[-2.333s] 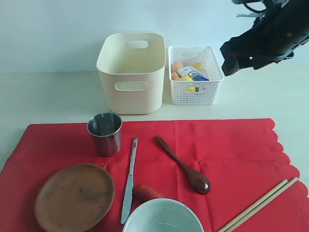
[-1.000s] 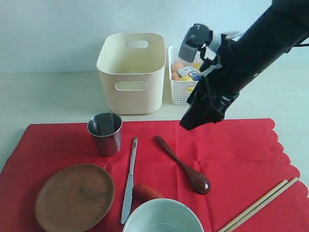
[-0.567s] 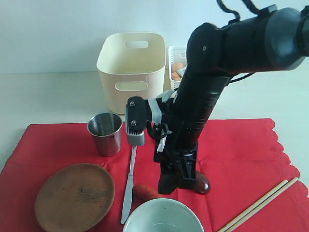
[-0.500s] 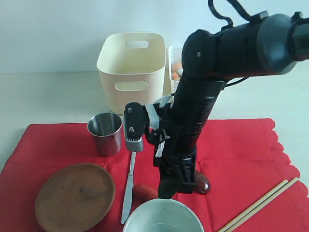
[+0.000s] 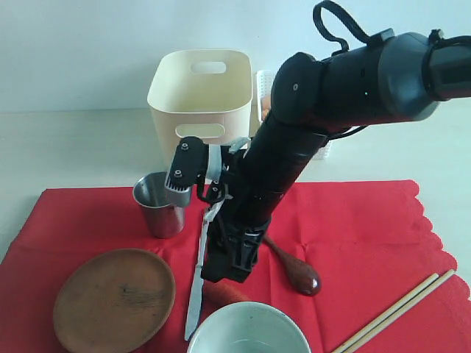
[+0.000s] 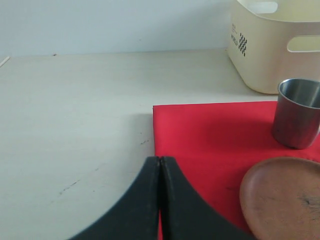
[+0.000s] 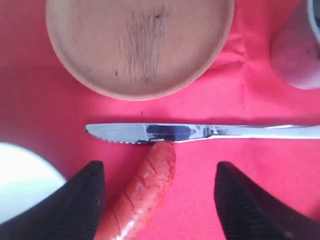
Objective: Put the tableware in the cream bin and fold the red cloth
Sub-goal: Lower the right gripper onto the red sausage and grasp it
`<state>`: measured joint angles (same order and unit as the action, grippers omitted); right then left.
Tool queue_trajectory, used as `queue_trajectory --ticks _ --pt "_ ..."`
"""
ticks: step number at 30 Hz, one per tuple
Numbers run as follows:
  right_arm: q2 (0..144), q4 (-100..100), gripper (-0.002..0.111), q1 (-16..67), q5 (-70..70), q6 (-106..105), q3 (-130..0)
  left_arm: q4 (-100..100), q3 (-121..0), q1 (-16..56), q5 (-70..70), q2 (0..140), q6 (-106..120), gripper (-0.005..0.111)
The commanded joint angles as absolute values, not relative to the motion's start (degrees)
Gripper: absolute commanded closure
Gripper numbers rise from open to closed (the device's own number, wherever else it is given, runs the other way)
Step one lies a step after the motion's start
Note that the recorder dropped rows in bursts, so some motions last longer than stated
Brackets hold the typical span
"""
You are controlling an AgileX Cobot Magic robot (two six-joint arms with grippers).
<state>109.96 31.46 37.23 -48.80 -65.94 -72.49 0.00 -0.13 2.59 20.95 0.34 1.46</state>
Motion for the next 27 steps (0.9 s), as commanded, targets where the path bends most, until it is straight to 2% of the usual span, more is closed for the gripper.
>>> queue_trajectory --ticks 1,7,16,27 --pt "110.08 32.61 0.049 37.34 -48.07 -62.32 -72.33 -0.58 0.00 2.58 20.48 0.00 1.49 0.107" --pt "111.69 32.24 0.049 37.62 -47.24 -59.05 -72.60 -0.58 0.00 2.58 20.48 0.00 1.49 0.107" --pt "117.23 11.66 0.049 43.02 -51.21 -32.66 -78.73 -0.58 0.00 2.58 20.48 0.00 1.49 0.107" --pt "119.45 12.49 0.049 44.01 -54.24 -31.43 -79.96 -0.58 0.00 2.58 20.48 0.00 1.49 0.107"
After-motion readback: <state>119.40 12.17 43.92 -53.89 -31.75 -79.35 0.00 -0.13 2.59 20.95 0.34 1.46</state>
